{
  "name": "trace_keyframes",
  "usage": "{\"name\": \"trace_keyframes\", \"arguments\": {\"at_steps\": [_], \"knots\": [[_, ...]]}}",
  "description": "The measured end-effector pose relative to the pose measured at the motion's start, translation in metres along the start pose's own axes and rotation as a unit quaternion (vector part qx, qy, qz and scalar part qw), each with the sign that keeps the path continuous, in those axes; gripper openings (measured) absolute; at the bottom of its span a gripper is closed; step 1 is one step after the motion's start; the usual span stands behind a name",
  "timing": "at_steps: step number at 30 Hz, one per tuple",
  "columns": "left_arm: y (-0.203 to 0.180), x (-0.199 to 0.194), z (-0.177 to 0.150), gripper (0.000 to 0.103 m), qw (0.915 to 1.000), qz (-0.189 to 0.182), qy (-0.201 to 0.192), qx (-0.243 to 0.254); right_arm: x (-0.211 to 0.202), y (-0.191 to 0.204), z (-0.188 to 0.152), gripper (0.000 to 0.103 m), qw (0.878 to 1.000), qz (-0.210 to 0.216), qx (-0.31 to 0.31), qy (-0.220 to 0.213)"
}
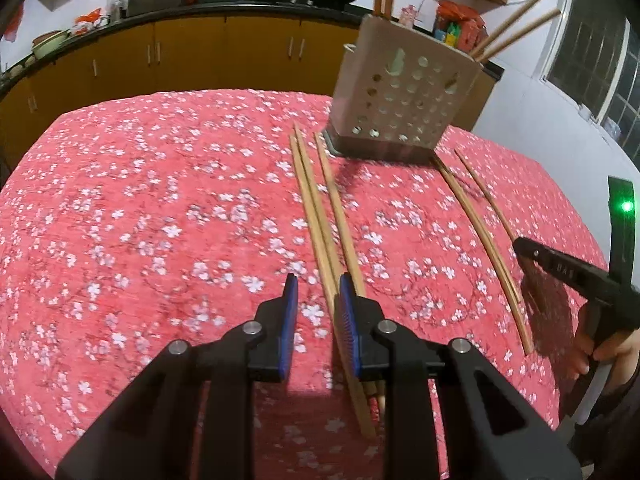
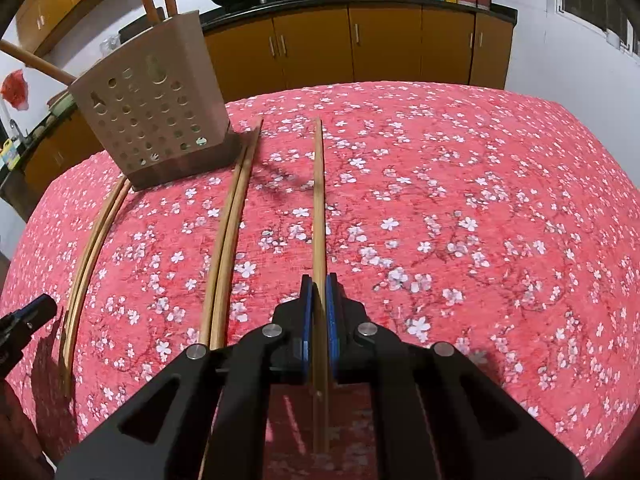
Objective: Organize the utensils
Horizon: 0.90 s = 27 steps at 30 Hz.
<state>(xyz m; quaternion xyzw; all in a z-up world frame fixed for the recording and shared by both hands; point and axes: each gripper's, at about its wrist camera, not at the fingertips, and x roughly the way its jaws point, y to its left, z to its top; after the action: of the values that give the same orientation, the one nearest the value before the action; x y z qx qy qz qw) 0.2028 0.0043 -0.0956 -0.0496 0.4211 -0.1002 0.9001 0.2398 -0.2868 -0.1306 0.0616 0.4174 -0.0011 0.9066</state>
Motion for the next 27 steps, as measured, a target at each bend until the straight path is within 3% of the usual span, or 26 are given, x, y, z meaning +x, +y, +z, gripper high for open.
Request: {"name": "trace_keyframes", "arguments": {"at_steps": [21,27], "knots": [[-0.003,0.015,0.002,0.010,0.9980,0.057,0.012,0.025,-0.001,0.004,-0.003,0.008,1.000,0.003,-0.013,-0.001],[0.018,0.024,0.016,0.008,0.9969,0.077,0.011,-0.004,-0.001,0.003,-0.003,0.008,1.000,-0.003,-0.017,-0.005]]}}
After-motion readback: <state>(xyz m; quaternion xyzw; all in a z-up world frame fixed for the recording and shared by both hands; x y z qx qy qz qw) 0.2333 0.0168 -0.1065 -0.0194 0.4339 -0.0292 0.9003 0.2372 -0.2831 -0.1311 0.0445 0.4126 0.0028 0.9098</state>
